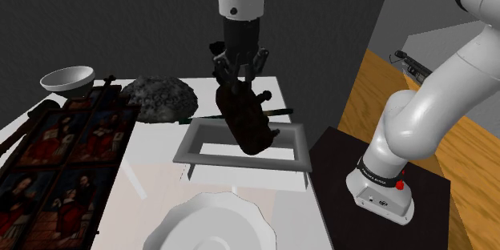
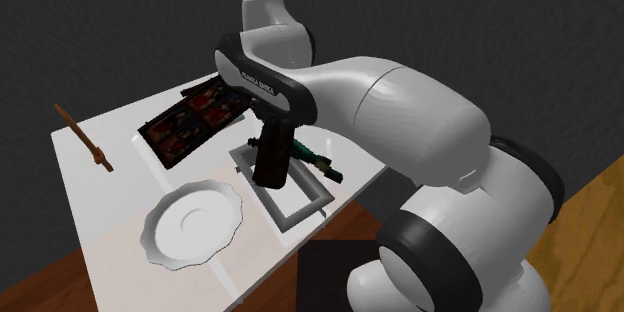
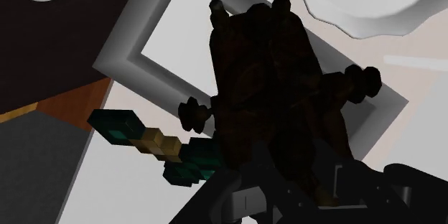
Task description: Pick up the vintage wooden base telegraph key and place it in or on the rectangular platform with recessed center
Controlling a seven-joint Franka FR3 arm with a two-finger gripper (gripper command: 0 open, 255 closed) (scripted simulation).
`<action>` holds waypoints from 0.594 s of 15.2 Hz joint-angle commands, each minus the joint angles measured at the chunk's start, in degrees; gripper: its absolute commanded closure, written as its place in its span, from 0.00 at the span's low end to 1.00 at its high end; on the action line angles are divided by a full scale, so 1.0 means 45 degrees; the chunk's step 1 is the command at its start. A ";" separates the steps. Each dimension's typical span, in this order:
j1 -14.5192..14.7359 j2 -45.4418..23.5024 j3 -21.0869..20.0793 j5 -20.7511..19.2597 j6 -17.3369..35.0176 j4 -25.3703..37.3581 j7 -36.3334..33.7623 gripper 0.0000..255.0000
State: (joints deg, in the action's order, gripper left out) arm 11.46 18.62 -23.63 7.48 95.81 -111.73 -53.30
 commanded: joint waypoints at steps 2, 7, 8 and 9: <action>0.0055 0.0114 -0.0072 0.0068 0.0425 -0.0514 -0.0064 1.00; 0.0101 0.0180 -0.0126 0.0128 0.1274 -0.1426 -0.0029 1.00; 0.0114 0.0184 -0.0136 0.0137 0.1445 -0.1600 -0.0025 1.00; 0.0128 0.0186 -0.0145 0.0145 0.1615 -0.1773 -0.0022 1.00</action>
State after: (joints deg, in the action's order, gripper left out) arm 11.91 19.63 -24.14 8.03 104.17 -118.49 -53.50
